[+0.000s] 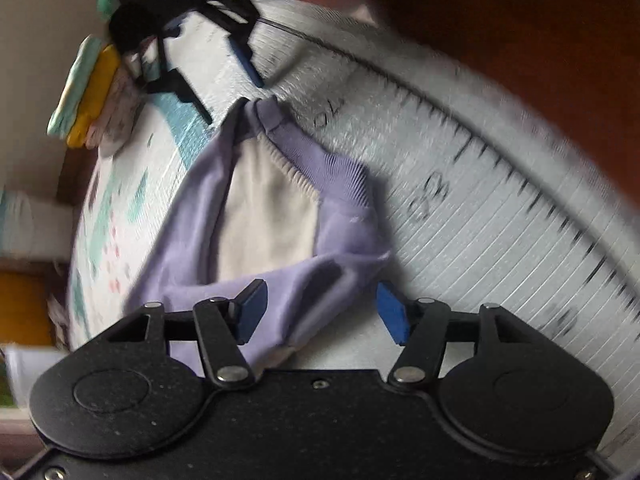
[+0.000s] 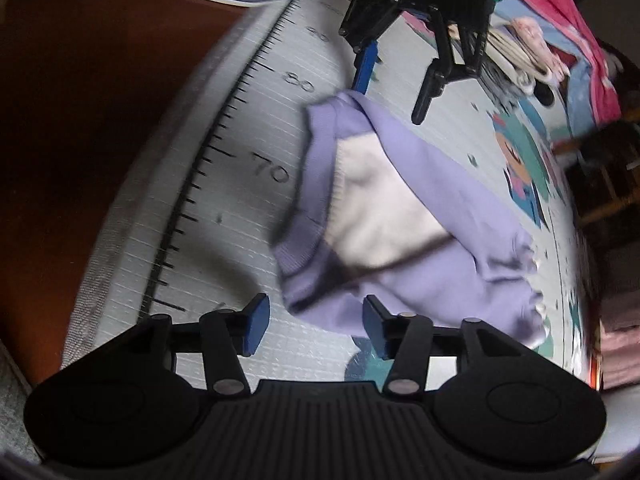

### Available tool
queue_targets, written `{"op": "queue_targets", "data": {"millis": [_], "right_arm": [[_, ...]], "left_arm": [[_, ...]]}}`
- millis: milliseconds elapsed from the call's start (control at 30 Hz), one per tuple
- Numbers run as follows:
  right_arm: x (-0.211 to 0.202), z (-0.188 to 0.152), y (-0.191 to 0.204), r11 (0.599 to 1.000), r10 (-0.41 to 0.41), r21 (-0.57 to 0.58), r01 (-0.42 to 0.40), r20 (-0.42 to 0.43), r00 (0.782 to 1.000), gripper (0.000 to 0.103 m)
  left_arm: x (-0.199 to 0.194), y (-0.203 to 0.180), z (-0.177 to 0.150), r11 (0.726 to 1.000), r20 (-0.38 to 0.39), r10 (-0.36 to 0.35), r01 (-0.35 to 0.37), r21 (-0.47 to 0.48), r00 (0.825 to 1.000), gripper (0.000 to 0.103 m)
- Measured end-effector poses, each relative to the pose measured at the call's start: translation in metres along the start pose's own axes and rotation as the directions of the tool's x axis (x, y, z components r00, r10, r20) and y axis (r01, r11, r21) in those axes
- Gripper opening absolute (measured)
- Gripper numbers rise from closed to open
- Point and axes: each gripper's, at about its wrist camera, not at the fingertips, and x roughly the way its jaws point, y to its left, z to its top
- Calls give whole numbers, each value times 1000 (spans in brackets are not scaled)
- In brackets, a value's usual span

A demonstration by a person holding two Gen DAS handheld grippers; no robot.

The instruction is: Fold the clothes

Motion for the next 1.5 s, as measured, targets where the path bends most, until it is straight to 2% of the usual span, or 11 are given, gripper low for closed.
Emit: {"op": "queue_targets", "data": {"millis": [500, 567, 600, 667, 767, 867, 900, 967, 1133, 1367, 1500], "right_arm": [[13, 35, 2, 996, 10, 85, -15, 48, 999, 51], [14, 34, -4, 990, 25, 140, -31, 47, 999, 46], [14, 34, -6, 985, 34, 166, -41, 46, 998, 37], [16, 35, -10, 975, 44, 217, -52, 43, 998, 25], [13, 34, -17, 960, 44, 272, -61, 67, 997, 25], [10, 35, -15, 957, 51, 280, -74, 91, 995, 26], [10, 35, -14, 957, 52, 281, -77, 97, 994, 31], [8, 35, -12, 952, 51, 296, -80, 106, 993, 41], [6, 33, -7, 952, 31, 301, -60, 100, 994, 50], [10, 32, -9, 965, -49, 259, 30, 65, 997, 68], [18, 32, -11, 966, -109, 239, 102, 16, 994, 71]], "left_arm": [[6, -3, 41, 977, 46, 13, -3, -213, 999, 62], [8, -5, 50, 970, 53, 4, 9, -244, 999, 61], [9, -6, 54, 966, 55, 0, 14, -258, 999, 60], [11, -3, 55, 950, 52, -29, 43, -309, 998, 50], [15, 8, 52, 917, 43, -67, 78, -392, 997, 35], [17, 11, 50, 921, 27, -85, 89, -380, 996, 33], [18, 12, 51, 925, 29, -94, 98, -368, 995, 31], [19, 15, 51, 927, 35, -110, 115, -358, 993, 8], [7, 41, 33, 831, 81, -91, 120, -543, 993, 4], [-14, 88, -16, 582, 136, -6, 114, -805, 991, 4], [-21, 103, -29, 510, 150, 27, 116, -852, 988, 4]]}}
